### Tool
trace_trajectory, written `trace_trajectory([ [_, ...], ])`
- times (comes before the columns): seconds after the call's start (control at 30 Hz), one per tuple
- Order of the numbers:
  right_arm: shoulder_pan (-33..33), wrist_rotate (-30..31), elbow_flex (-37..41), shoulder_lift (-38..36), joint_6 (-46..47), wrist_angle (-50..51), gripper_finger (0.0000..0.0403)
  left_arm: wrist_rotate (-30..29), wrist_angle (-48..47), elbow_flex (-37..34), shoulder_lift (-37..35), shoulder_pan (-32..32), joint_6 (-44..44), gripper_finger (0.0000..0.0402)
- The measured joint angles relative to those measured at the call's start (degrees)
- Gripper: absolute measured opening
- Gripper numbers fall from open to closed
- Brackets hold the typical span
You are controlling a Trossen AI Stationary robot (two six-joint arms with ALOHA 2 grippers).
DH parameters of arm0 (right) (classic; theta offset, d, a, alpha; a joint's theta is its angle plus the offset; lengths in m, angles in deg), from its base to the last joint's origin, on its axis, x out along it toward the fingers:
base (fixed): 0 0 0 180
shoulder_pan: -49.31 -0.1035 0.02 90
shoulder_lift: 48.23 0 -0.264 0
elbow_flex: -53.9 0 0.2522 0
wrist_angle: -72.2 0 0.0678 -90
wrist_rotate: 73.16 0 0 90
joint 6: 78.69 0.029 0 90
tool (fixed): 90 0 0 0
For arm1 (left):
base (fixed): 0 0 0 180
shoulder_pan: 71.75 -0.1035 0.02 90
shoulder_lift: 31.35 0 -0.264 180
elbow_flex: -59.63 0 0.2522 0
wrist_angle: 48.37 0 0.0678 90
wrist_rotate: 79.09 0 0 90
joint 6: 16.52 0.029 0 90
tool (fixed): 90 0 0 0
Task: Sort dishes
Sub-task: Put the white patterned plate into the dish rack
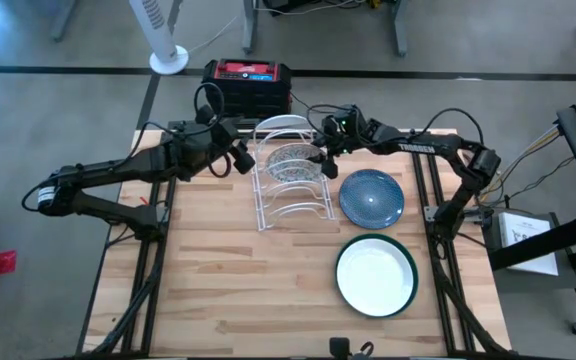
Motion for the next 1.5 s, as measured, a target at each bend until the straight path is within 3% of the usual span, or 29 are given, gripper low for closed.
trace_trajectory([
  [0.73, 0.07, 3.38, 0.04, -6.55, 0.27, 6.82, 0.0241, 0.02, -0.93, 0.0, 0.01, 0.0, -1.05, 0.0192],
  [1.1, 0.13, 13.15, 0.04, -13.62, -0.7, 15.26, 0.0224, 0.02, -1.35, 0.0, 0.01, 0.02, -1.25, 0.0192],
  [1.3, 0.27, 15.16, 0.04, -16.19, -0.21, 20.03, 0.0216, 0.0, -2.04, 0.0, 0.01, 0.0, -1.75, 0.0192],
  [1.5, 0.83, 20.78, 2.15, -15.29, 0.89, 22.69, 0.0166, 0.0, -3.88, 0.0, 0.01, 0.0, -3.0, 0.0192],
])
